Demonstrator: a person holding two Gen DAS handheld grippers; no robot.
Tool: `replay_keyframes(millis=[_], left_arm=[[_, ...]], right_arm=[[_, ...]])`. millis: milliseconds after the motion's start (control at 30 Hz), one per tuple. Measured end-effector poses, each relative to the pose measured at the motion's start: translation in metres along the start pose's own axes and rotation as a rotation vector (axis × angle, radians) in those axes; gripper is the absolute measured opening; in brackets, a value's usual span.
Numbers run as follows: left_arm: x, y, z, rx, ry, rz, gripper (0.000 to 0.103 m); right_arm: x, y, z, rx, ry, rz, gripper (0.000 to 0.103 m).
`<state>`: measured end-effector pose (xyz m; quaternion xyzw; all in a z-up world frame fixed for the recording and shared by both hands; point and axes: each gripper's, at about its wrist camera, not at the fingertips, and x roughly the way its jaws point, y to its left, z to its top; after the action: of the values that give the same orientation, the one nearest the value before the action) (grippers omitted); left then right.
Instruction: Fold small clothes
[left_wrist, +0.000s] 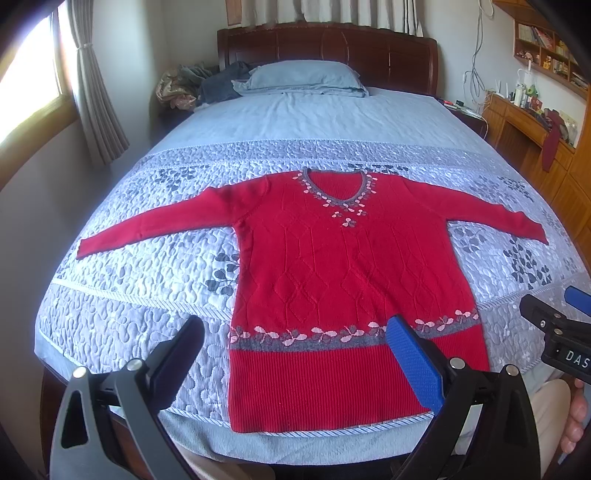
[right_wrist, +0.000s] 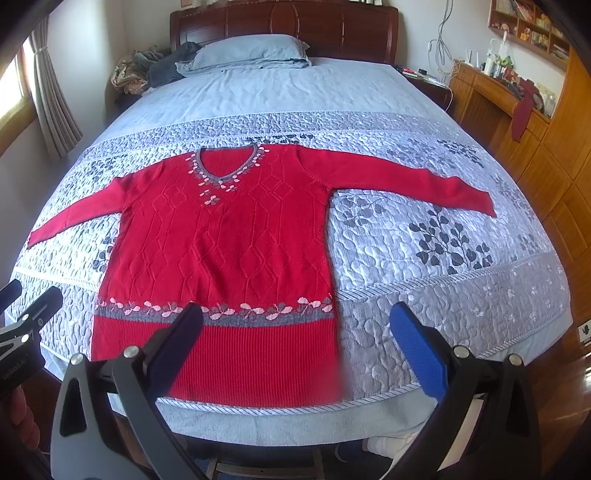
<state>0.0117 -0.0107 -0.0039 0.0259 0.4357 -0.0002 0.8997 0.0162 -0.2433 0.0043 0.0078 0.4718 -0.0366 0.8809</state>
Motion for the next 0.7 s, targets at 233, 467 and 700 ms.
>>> replay_keyframes(millis=[233, 467, 700], left_arm=[[0.0011, -0.0014, 0.0013, 0.001, 0.001, 0.002, 0.099], [0.0042, -0.003, 0.0037, 0.006, 0.005, 0.002, 0.099], [0.0087, -0.0041, 0.0047, 0.004, 0.012, 0.003, 0.099]], right_arm=[[0.0006, -0.0015, 0.001, 0.001, 0.0, -0.002, 0.1], [0.003, -0.0039, 0.0022, 0.002, 0.004, -0.004, 0.1], [0.0077, -0.004, 0.0024, 0.001, 0.009, -0.003, 0.1]])
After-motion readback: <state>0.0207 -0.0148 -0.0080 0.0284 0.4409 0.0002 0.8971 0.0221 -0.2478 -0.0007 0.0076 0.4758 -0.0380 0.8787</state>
